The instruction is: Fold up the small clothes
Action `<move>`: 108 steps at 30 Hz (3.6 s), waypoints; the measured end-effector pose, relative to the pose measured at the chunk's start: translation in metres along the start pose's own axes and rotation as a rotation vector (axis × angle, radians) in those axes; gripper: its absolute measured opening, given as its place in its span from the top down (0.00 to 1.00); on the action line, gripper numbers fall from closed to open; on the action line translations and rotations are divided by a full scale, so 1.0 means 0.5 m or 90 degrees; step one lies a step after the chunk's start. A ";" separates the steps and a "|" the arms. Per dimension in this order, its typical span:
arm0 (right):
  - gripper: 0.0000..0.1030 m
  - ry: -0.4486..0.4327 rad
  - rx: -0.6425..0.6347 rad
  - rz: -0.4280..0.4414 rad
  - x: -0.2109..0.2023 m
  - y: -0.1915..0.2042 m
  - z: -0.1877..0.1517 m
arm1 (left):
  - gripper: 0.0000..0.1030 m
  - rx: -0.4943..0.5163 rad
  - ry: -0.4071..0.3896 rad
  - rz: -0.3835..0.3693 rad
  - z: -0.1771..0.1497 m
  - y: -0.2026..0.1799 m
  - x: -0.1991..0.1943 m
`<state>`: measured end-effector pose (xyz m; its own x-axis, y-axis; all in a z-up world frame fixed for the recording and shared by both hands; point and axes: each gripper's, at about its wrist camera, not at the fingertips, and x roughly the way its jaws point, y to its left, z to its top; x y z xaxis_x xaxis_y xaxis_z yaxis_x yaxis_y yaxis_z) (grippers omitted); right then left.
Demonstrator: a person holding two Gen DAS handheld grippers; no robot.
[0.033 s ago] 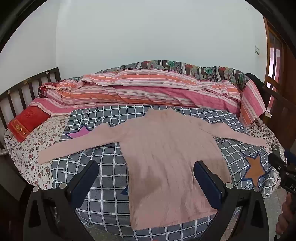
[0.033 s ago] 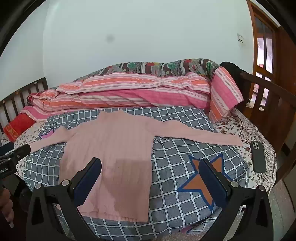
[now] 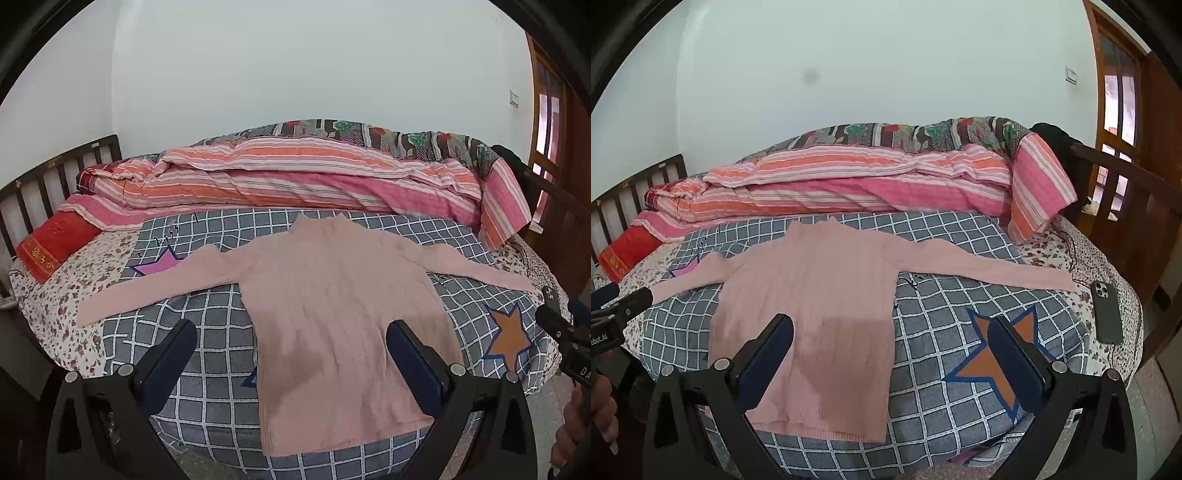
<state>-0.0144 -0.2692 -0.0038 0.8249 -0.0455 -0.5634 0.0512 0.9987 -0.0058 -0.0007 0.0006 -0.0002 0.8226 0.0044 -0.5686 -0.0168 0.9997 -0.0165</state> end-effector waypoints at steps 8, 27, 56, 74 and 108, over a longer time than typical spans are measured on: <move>0.00 0.002 -0.006 0.004 0.001 0.006 -0.002 | 0.00 0.001 0.014 0.003 -0.004 0.005 0.005; 0.00 0.006 -0.007 0.009 0.006 0.028 -0.004 | 0.00 -0.007 -0.001 0.023 -0.001 0.023 0.001; 0.00 0.010 -0.004 0.009 0.007 0.036 -0.004 | 0.00 -0.006 0.007 0.020 -0.005 0.026 0.008; 0.00 0.011 -0.005 0.010 0.007 0.043 -0.003 | 0.00 -0.011 0.004 0.023 -0.011 0.035 0.003; 0.00 0.034 -0.013 -0.010 0.068 0.040 -0.016 | 0.00 -0.019 0.012 0.029 -0.016 0.056 0.078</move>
<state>0.0099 -0.2507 -0.0298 0.7934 -0.0598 -0.6058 0.0517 0.9982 -0.0308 0.0264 0.0286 -0.0291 0.8100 0.0488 -0.5844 -0.0704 0.9974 -0.0143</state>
